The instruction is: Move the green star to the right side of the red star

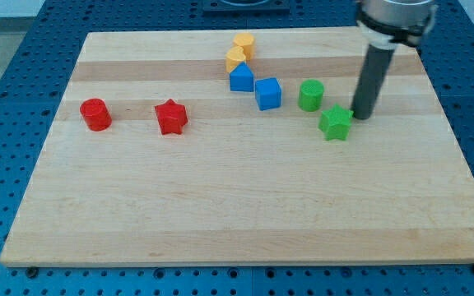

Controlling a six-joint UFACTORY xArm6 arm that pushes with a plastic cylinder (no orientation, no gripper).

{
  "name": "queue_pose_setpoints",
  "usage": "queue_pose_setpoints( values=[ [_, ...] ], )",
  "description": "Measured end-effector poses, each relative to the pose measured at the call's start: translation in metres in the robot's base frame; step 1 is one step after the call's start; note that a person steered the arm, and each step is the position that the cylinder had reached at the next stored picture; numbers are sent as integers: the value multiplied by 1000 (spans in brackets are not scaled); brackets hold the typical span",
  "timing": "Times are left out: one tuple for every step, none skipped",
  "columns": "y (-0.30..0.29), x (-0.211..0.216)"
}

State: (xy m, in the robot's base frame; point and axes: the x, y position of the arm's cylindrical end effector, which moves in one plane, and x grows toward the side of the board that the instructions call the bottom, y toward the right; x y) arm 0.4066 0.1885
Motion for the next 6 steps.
queue_pose_setpoints(
  values=[
    [17, 22],
    [12, 23],
    [2, 15],
    [-35, 13],
    [-64, 13],
    [-75, 15]
  ],
)
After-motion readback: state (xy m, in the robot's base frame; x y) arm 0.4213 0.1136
